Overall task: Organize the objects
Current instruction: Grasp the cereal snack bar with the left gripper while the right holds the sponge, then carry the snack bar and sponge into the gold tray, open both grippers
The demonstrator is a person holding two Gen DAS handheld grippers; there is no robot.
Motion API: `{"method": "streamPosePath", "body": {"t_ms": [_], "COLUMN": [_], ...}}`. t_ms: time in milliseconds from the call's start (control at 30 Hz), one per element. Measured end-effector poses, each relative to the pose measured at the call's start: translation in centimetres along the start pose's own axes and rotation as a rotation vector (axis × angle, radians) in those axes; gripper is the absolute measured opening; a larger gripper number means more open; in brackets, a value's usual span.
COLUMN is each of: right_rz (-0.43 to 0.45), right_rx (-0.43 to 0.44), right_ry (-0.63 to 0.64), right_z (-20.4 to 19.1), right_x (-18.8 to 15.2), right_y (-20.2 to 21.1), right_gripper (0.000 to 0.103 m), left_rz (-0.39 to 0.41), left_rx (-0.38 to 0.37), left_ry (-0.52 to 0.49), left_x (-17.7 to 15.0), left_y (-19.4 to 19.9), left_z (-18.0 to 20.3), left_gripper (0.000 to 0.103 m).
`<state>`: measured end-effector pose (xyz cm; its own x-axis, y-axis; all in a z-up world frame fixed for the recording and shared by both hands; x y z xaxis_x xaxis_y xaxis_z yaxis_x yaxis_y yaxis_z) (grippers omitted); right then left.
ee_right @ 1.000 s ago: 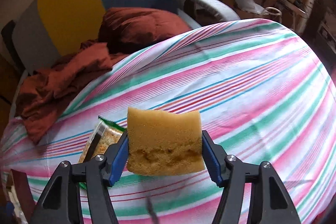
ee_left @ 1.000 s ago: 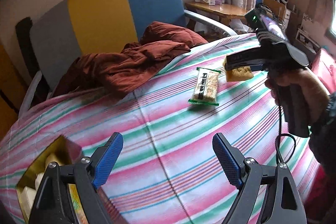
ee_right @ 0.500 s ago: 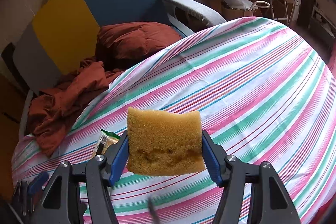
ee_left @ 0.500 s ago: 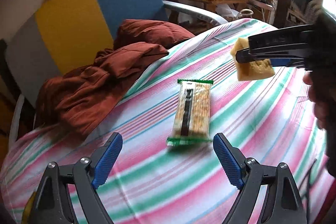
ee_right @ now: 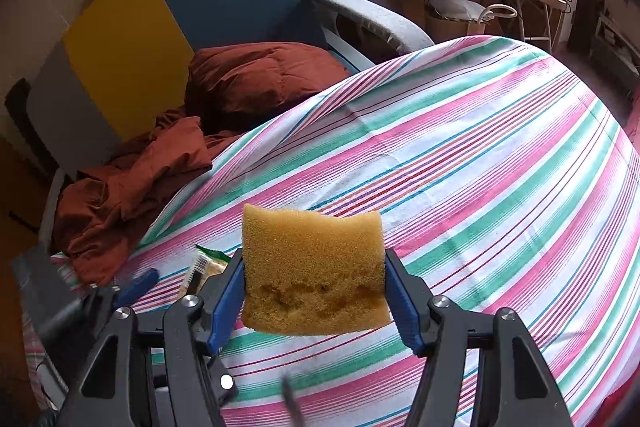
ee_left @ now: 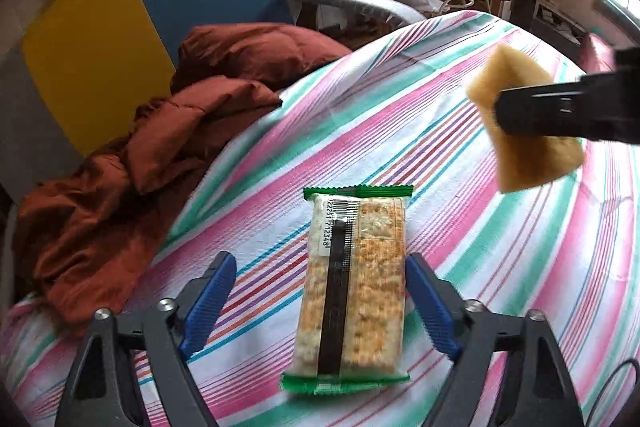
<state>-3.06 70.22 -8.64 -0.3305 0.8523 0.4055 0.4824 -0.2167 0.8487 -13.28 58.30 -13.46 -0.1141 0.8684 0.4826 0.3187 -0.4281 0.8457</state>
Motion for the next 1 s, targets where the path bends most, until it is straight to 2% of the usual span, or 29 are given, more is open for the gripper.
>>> {"method": "streamPosePath", "body": {"t_ms": [33,133,233,367,567,800,1000], "right_rz": [-0.003,-0.011,-0.015,-0.034,-0.108,-0.153,-0.164], "right_rx": [0.001,0.008,0.019,0.043,0.096,0.123,0.175], "right_ry": [0.009,0.042,0.085,0.130,0.281,0.424,0.503], "right_z": [-0.1,-0.7,-1.5,-2.3,-5.3,-7.9,-9.3], "right_x": [-0.1,-0.4,-0.9,-1.7,-4.6,-7.9,-9.7], "right_y": [-0.1,-0.5,-0.6,-0.9,-2.0,-2.8,-2.6], "right_gripper": [0.065,0.065,0.065,0.065,0.065,0.065,0.065], "left_rz": [-0.013,-0.011,-0.014,-0.032,-0.059,-0.036,0.001], "left_rx": [-0.011,-0.058,-0.040,-0.006,0.048,0.108,0.152], "left_ry": [0.009,0.091,0.103,0.172,0.250,0.297,0.323], "left_x": [-0.1,-0.6,-1.4,-3.7,-8.2,-12.0,-13.3], "left_y": [-0.4,-0.5,0.3,1.6,4.6,8.5,11.2], "left_z": [-0.1,-0.8,-0.9,-1.2,-1.0,-0.6,-1.2], "left_gripper": [0.070,0.063,0.049,0.048,0.048,0.048,0.048]}}
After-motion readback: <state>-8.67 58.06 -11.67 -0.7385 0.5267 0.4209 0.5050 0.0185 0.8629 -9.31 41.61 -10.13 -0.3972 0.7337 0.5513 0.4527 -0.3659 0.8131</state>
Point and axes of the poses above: each gripper's, at about its wrist camera, not at the fingertips, and y roughly against the way its jaws point, z to its right, x to its top, the point moved 2 cm from there along -y, roughly the way its jaws point, and after that the axes turned 13 degrees about -y, right-handed, at the moved point
